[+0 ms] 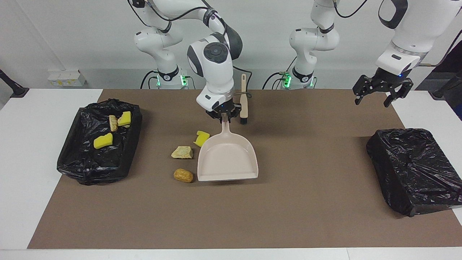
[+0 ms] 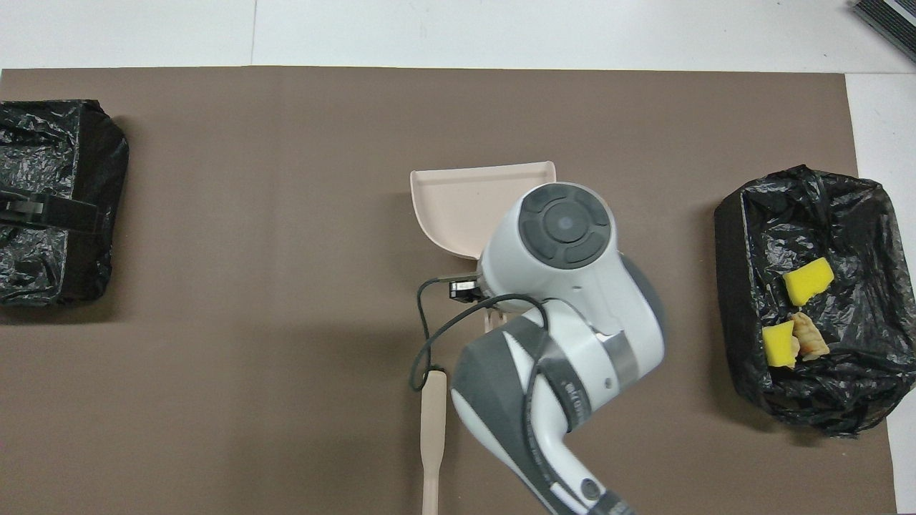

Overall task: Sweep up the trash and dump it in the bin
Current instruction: 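Bring the dustpan back and set it down with the right gripper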

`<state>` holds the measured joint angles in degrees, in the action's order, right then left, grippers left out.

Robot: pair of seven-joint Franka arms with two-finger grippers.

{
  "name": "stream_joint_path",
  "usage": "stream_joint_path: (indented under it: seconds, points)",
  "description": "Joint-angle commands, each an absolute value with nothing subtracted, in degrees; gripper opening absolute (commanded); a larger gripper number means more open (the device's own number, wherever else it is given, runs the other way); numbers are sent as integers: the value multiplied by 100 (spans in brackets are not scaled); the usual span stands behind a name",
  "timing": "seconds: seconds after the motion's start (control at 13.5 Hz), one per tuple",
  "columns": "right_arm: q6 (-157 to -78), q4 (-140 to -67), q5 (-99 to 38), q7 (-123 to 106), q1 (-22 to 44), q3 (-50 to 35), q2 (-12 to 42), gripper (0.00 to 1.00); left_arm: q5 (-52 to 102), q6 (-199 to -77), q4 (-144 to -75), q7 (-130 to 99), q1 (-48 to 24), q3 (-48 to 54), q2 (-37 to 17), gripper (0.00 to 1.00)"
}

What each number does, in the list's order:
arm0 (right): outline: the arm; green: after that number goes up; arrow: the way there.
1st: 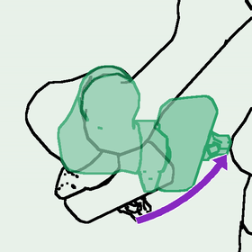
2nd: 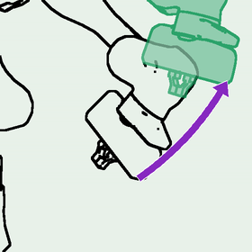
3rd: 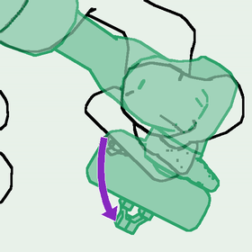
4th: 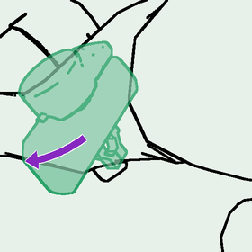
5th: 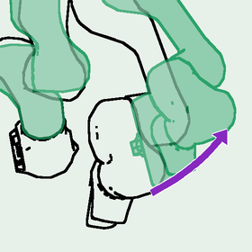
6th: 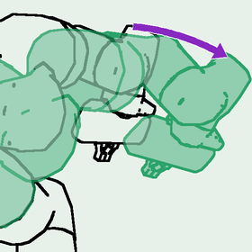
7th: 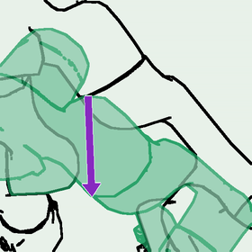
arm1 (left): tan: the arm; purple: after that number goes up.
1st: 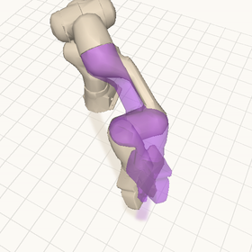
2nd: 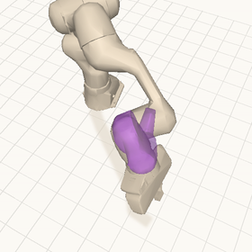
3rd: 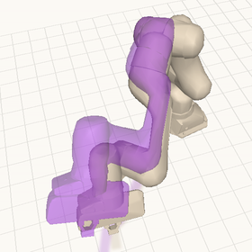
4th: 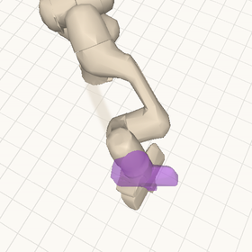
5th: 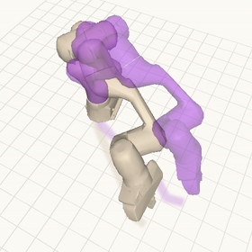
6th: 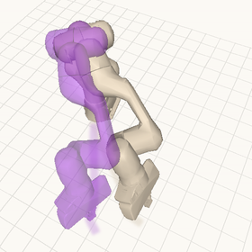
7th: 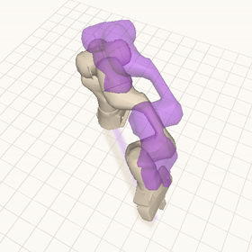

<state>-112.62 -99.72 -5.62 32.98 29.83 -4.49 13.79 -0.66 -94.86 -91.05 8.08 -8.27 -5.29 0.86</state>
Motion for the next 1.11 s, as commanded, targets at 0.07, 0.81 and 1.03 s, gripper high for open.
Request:
stream_joint_path:
  seconds: [0.07,0.81,1.03]
  points:
    - [-11881,-9932,-809,3998,3497,-413,1950,0,18,-9317,-9132,888,-747,-492,158,100]
    - [-12410,-10265,-800,3894,3683,-413,2031,95,9,-9334,-9123,835,-730,-492,158,100]
    - [-12086,-10213,-651,3973,3770,-396,1943,100,9,-9325,-9123,835,-703,-492,158,100]
